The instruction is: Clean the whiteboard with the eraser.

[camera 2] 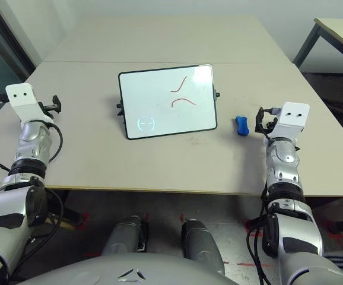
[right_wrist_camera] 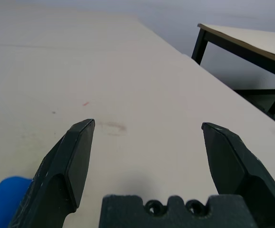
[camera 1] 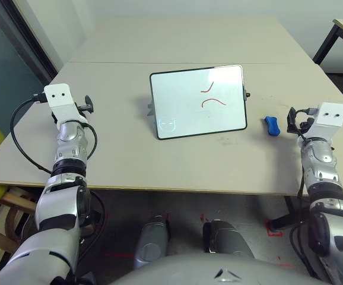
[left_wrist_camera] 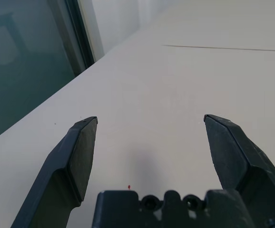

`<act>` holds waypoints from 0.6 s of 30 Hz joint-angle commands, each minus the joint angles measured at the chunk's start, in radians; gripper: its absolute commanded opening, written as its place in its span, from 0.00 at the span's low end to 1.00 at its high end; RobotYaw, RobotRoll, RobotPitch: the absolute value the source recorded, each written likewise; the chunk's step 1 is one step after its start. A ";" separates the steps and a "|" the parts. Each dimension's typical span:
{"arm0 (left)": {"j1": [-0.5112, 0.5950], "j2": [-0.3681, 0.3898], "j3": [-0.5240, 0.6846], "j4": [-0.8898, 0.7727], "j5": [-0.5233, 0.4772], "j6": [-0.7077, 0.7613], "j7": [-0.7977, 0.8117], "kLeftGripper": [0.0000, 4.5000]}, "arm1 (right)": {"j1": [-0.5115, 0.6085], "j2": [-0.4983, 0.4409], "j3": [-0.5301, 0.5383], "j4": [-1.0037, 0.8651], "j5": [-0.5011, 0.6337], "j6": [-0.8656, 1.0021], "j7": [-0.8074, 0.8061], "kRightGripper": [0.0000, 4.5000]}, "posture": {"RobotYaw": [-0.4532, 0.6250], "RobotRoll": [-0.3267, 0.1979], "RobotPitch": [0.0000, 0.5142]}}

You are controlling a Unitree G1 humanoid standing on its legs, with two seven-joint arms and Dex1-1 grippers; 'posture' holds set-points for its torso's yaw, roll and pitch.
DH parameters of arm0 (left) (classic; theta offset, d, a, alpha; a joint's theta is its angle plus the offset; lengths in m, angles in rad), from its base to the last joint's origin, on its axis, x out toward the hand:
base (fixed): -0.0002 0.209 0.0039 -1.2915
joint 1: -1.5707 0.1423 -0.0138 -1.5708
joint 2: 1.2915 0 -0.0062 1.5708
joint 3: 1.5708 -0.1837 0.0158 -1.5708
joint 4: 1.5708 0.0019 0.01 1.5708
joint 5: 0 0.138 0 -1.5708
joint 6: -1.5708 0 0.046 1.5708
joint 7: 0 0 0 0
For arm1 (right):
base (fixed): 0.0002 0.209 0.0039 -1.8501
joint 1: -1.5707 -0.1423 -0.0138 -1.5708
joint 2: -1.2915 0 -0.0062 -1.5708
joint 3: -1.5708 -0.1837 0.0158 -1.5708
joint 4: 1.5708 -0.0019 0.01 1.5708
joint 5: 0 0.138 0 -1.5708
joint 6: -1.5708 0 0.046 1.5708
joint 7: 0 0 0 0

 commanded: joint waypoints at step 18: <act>-0.046 0.056 -0.039 -0.020 -0.010 0.026 -0.241 1.00 | 0.057 -0.072 0.032 -0.574 0.107 0.706 0.105 0.99 | 0.57 0.62 0.19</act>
